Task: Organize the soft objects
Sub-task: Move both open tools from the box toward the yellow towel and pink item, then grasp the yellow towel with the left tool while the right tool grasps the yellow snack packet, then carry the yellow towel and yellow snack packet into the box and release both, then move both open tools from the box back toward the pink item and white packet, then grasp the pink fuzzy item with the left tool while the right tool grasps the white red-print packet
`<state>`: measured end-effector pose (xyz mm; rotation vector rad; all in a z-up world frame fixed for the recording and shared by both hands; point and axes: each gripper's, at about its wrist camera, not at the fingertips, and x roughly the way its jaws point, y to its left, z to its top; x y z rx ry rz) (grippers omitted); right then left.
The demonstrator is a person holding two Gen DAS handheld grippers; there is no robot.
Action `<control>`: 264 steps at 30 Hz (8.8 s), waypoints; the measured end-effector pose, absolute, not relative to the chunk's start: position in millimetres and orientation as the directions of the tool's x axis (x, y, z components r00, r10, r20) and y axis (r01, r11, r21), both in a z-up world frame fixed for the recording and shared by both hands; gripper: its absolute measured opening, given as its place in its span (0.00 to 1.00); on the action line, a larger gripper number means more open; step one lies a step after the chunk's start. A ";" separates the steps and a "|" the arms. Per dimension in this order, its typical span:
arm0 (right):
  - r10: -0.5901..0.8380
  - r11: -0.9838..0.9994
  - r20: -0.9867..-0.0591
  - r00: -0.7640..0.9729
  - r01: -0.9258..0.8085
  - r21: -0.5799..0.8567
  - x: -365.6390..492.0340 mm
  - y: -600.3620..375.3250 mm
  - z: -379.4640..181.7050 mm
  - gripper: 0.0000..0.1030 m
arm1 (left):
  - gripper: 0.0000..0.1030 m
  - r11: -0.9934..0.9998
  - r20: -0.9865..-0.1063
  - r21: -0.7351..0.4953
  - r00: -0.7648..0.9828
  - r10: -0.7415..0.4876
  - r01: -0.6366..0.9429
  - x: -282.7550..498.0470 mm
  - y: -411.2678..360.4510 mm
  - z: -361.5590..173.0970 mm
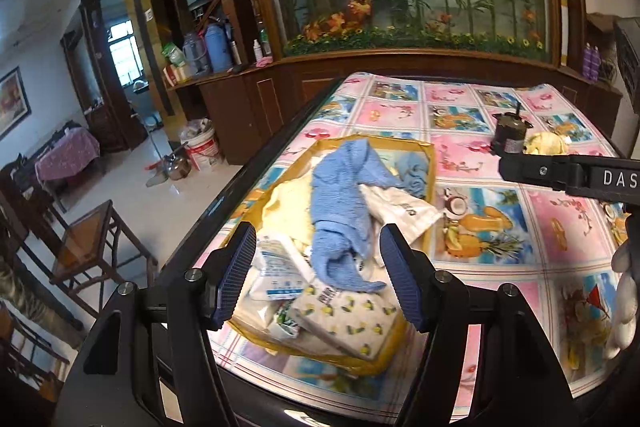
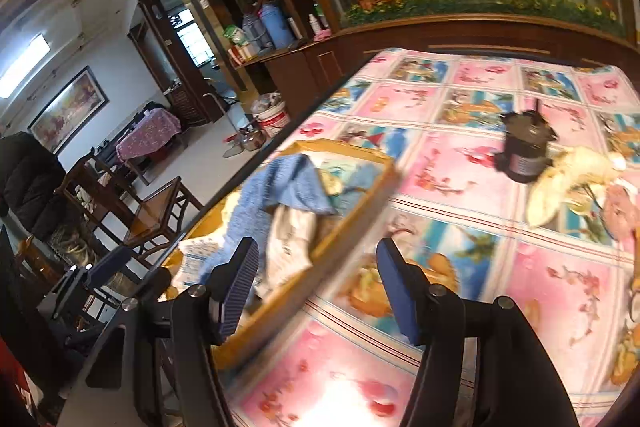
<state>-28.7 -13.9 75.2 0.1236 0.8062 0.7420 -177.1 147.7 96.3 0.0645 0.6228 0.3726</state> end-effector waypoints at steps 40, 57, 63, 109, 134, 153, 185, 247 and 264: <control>0.324 0.941 -0.829 0.455 -0.242 0.235 165.6 -132.7 19.9 0.47 | 0.63 1.000 -0.670 0.023 0.742 0.028 -0.017 -139.2 85.7 66.4; 0.505 0.862 -0.669 0.545 -0.283 0.421 11.5 -231.5 64.4 0.50 | 0.63 0.996 -0.698 -0.039 0.712 -0.083 0.078 -159.2 65.2 66.0; 0.365 0.930 -0.709 0.603 -0.197 0.311 17.6 -262.5 57.2 0.50 | 0.63 0.995 -0.719 -0.060 0.689 -0.095 0.074 -158.9 63.4 66.9; 0.341 0.920 -0.675 0.654 -0.084 0.383 51.1 -256.9 8.7 0.46 | 0.46 0.944 -0.783 -0.158 0.545 -0.298 0.289 -38.4 8.7 26.2; 0.625 0.777 -0.578 0.525 -0.487 0.398 -1.6 -67.7 83.8 0.46 | 0.47 0.970 -0.674 -0.222 0.734 -0.080 -0.098 -88.1 253.9 105.6; 0.528 0.745 -0.759 0.380 -0.636 0.200 35.6 117.0 35.5 0.46 | 0.51 0.938 -0.783 -0.267 0.617 -0.078 -0.220 23.6 307.1 52.2; 0.632 0.740 -0.524 0.571 -0.646 0.189 -67.6 27.0 97.4 0.75 | 0.81 0.841 -0.376 0.043 0.771 0.514 -0.540 -182.2 203.2 157.1; 0.636 0.770 -0.647 0.420 -0.393 0.502 58.7 -171.0 48.8 0.75 | 0.81 0.991 -0.645 -0.133 0.761 -0.068 -0.023 -129.7 105.3 75.0; 0.249 0.947 -0.854 0.457 -0.300 0.116 136.5 -141.1 7.1 0.76 | 0.81 0.971 -0.681 -0.109 0.695 -0.230 0.214 -89.7 46.1 79.1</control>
